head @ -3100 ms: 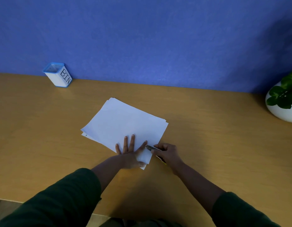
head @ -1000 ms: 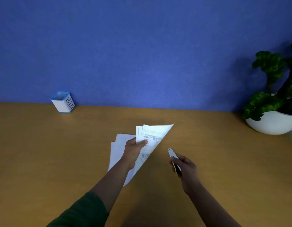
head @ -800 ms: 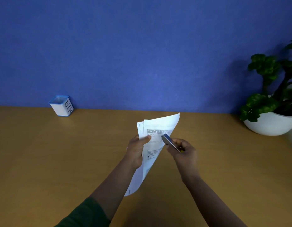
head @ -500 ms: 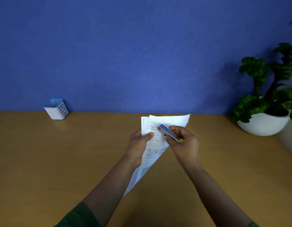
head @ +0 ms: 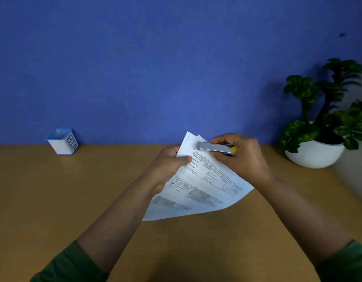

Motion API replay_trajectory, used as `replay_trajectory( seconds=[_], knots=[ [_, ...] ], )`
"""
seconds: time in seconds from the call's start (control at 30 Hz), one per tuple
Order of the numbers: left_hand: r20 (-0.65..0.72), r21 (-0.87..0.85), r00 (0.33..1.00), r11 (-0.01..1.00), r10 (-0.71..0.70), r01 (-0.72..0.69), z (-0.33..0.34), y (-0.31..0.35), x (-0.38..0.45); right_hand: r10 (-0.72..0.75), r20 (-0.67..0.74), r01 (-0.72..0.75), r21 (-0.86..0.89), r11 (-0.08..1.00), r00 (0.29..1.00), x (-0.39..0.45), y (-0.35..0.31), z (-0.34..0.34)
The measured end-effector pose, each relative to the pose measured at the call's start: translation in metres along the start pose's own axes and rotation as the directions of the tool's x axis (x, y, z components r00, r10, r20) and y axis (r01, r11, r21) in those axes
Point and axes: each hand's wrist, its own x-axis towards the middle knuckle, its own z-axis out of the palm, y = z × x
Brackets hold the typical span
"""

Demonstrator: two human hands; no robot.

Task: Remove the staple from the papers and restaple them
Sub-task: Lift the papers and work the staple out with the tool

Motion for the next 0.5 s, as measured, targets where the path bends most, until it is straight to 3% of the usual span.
replay_trajectory(
  seconds=[0.3, 0.43, 0.5],
  knots=[
    [0.039, 0.205, 0.999, 0.978, 0.018, -0.026, 0.004, 0.027, -0.006, -0.295, 0.133, 0.320, -0.245, 0.915, 0.946, 0.011, -0.013, -0.021],
    [0.044, 0.270, 0.999, 0.962, 0.032, -0.043, 0.004, 0.036, -0.007, -0.332, 0.122, 0.352, -0.218, 0.910, 0.935, 0.014, -0.014, -0.025],
    [0.050, 0.283, 0.998, 0.958, 0.040, -0.053, 0.002, 0.039, -0.008, -0.275, 0.122, 0.287, -0.089, 0.954, 0.954, 0.016, -0.013, -0.026]
  ],
)
